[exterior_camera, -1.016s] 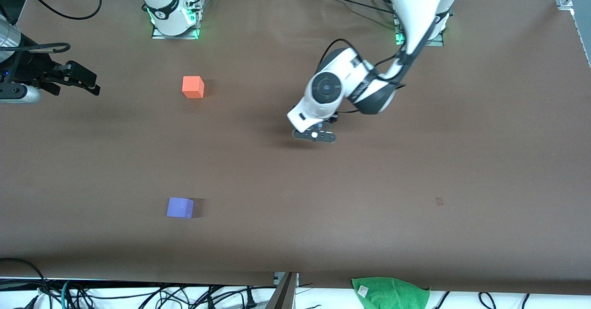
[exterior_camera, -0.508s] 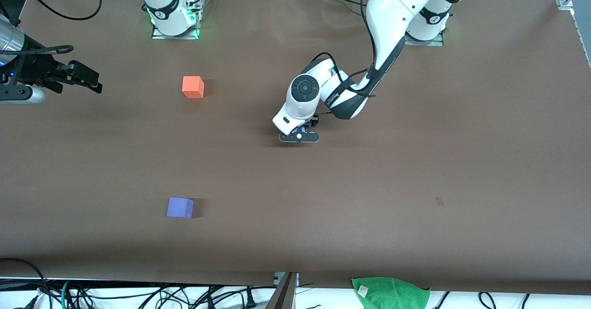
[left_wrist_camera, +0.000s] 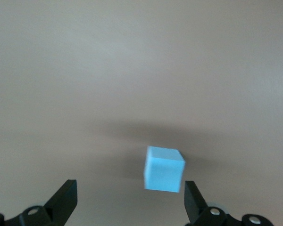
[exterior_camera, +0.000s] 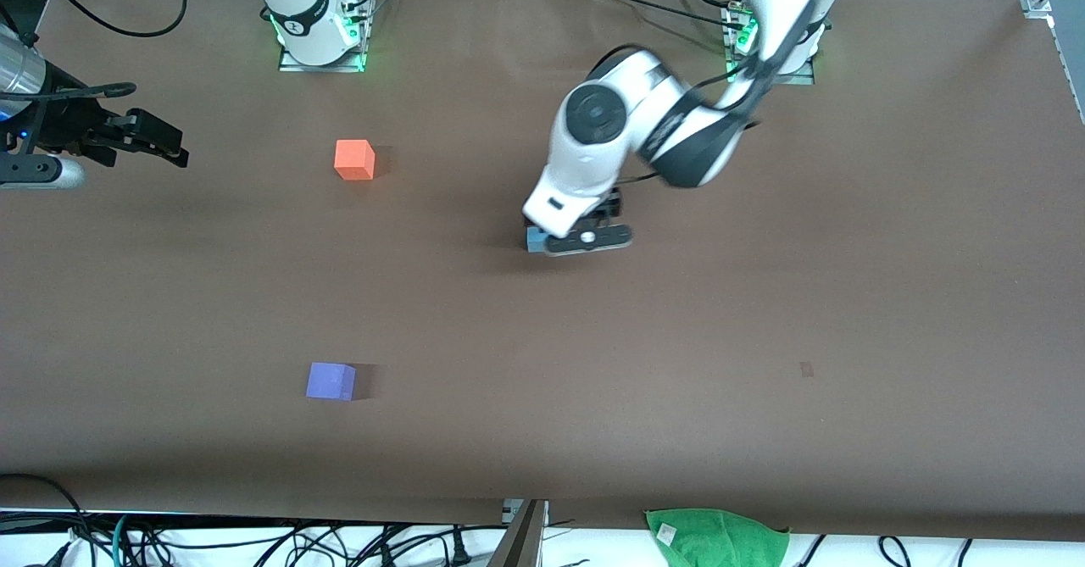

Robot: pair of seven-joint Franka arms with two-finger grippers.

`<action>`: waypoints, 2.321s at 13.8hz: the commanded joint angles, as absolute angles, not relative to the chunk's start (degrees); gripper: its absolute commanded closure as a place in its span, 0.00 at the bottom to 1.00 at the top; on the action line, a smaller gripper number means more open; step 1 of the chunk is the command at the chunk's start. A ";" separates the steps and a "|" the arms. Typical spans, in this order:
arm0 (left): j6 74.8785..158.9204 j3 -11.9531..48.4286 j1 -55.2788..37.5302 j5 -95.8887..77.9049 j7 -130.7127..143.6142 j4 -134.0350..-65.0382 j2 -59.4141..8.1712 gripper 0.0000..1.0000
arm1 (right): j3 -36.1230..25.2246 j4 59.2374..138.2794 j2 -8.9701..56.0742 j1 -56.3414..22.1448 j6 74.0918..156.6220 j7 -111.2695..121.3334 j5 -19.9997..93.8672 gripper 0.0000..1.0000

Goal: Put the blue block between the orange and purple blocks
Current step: 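Release the cube at the middle and withdraw the left gripper, then reach the right gripper to the light-blue cube and grasp it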

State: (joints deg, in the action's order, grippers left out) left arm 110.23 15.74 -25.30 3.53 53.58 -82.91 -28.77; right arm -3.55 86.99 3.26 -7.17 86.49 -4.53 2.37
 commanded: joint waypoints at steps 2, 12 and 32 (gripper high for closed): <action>100.75 15.65 -19.44 4.92 51.53 -83.85 -23.74 0.00 | -3.08 85.87 3.60 -7.55 89.90 -4.22 2.64 0.01; 93.43 11.35 -0.88 3.69 12.70 -90.15 -11.45 0.00 | -2.46 85.87 8.15 -12.66 92.56 -3.61 2.20 0.01; 97.03 4.48 0.35 -1.85 1.23 -100.90 2.37 0.00 | -2.02 86.75 37.87 -43.05 128.04 -52.09 12.39 0.00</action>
State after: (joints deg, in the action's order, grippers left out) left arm 95.78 4.12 0.17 -0.75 1.42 -100.34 2.11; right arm -1.30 88.06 36.45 -41.37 126.35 -48.05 11.51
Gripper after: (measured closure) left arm 0.000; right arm 0.000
